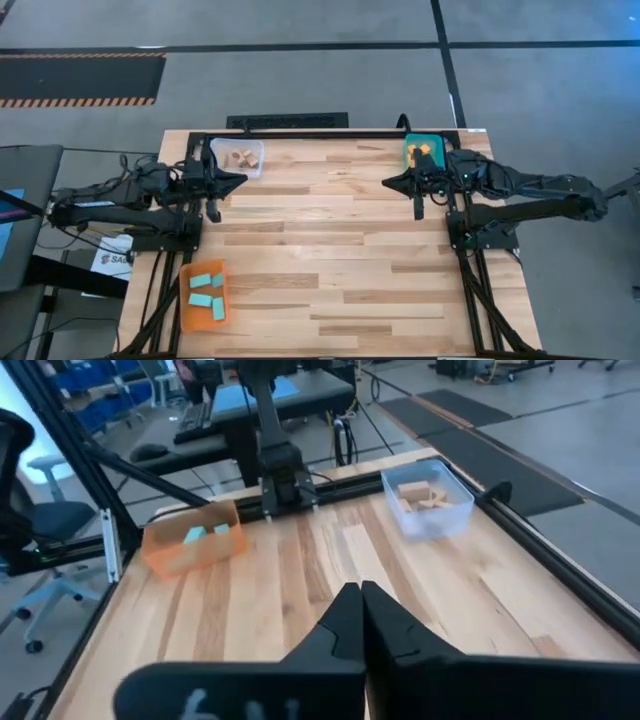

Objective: Sort & place blocks by color
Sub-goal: Return to Home Position

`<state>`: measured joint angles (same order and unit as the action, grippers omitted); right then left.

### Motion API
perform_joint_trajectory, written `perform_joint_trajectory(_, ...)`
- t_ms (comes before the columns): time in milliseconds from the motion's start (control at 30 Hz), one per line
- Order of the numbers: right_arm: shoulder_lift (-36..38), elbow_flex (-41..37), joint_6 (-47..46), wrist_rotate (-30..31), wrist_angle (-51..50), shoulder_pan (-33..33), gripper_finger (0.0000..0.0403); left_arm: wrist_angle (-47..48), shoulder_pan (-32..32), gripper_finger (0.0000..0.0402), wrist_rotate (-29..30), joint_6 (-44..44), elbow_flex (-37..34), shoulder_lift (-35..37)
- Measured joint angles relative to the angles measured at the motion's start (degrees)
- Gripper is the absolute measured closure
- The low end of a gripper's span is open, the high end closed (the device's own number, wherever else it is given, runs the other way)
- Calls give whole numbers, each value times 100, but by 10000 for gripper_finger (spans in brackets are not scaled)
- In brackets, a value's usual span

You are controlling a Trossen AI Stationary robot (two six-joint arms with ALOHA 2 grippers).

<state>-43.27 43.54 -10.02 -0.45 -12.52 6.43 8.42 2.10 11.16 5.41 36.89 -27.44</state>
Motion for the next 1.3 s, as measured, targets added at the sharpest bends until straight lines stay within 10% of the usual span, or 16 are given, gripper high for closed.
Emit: perform_joint_trajectory(1300, 2308, -4049, -226, -422, 2439, 831, 402, -2102, -2, 401, -214, 981, -3624, 2396)
